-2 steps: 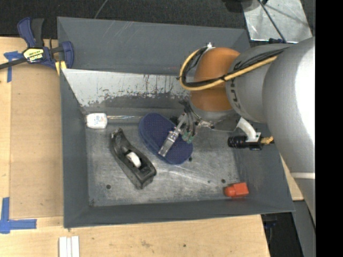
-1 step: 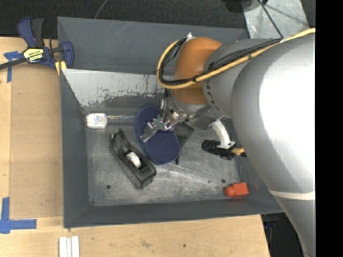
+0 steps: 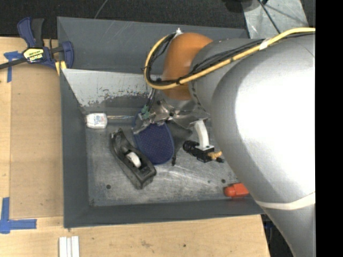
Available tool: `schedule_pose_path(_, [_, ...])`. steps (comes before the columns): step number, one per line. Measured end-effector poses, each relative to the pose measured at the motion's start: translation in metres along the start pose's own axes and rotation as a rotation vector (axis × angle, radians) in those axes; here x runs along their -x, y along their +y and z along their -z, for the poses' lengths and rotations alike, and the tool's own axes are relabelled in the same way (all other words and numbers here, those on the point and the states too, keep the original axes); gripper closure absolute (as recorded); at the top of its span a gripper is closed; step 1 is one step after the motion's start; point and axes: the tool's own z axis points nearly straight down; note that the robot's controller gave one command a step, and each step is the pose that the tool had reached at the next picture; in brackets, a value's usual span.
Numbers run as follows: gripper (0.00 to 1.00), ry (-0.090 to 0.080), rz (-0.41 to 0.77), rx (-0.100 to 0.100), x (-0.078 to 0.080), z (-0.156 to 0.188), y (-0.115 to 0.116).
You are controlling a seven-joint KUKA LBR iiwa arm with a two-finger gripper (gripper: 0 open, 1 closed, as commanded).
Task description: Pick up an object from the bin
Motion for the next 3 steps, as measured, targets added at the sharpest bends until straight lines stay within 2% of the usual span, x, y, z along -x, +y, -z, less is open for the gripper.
schedule_pose_path(1, [0.00,-0.002,-0.226,0.007,-0.022,-0.028,0.002])
schedule_pose_path(2, [0.00,-0.004,0.025,0.017,-0.006,-0.027,-0.059])
schedule_pose_path(3, [1.00,-0.013,0.019,0.023,0.000,-0.024,-0.058])
